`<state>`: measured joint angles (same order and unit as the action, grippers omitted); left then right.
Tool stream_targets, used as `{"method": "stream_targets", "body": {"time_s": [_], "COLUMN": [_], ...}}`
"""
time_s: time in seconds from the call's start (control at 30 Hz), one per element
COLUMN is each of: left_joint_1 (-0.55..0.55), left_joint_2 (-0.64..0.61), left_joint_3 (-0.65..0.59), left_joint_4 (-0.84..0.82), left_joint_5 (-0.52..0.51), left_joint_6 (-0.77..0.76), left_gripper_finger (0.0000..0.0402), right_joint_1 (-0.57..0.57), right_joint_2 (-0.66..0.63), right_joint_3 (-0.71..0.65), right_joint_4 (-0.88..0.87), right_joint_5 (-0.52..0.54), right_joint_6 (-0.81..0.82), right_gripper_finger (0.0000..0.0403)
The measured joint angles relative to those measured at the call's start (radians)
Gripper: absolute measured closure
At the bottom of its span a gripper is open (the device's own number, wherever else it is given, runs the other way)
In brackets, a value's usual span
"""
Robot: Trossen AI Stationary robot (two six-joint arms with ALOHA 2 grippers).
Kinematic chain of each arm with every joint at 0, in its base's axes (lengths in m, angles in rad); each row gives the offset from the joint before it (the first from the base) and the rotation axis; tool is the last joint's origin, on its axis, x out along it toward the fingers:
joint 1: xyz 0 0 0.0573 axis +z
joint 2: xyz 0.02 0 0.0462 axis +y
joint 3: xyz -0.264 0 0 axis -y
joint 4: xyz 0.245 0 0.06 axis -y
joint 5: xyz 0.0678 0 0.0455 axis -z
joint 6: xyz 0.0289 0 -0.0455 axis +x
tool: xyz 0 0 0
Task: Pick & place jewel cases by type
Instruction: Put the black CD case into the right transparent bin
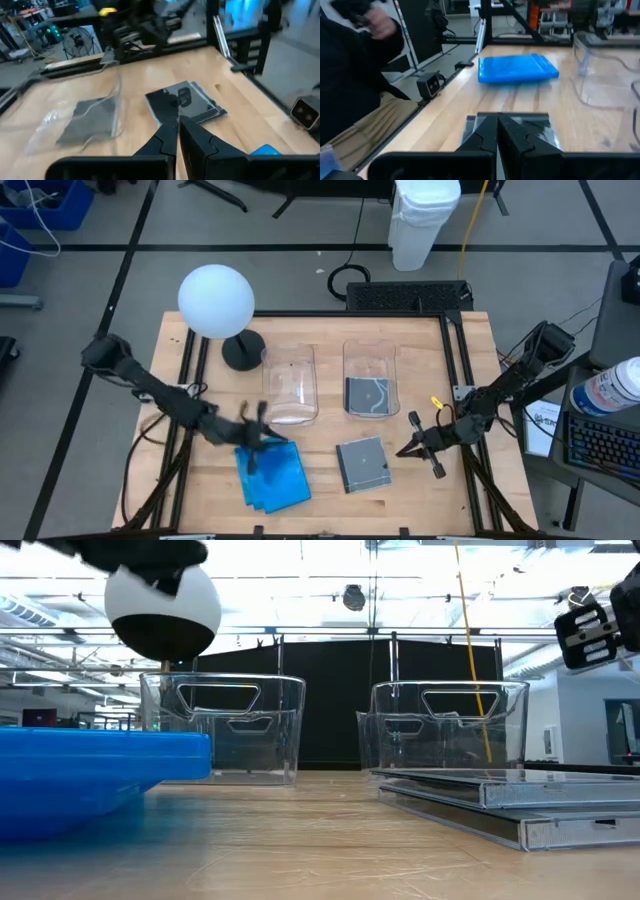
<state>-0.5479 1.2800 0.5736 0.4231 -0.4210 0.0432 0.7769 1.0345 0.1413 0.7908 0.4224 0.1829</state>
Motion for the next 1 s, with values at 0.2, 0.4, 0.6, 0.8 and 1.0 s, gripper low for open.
{"method": "stream_targets", "body": {"time_s": [0.2,0.4,0.6,0.8,1.0], "left_joint_1": [-0.024,0.019,0.064,0.072,0.071], "left_joint_2": [0.283,0.511,0.724,0.843,0.846], "left_joint_3": [0.31,0.571,0.752,0.882,0.892], "left_joint_4": [-0.144,-0.219,-0.374,-0.534,-0.565], "left_joint_5": [-0.012,-0.009,0.034,0.0,0.009], "left_joint_6": [0.127,0.208,0.406,0.574,0.684], "left_gripper_finger": [0.0376,0.0376,0.037,0.03,0.0217], "right_joint_1": [-0.014,-0.013,-0.014,-0.017,-0.018], "right_joint_2": [0.0,0.0,0.0,0.0,0.0], "right_joint_3": [0.0,0.0,0.0,0.0,-0.001], "right_joint_4": [-0.035,-0.01,-0.034,-0.09,-0.152], "right_joint_5": [-0.007,-0.172,-0.162,-0.164,-0.157], "right_joint_6": [0.147,0.241,0.388,0.503,0.617], "right_gripper_finger": [0.0403,0.0401,0.0398,0.0374,0.0318]}}
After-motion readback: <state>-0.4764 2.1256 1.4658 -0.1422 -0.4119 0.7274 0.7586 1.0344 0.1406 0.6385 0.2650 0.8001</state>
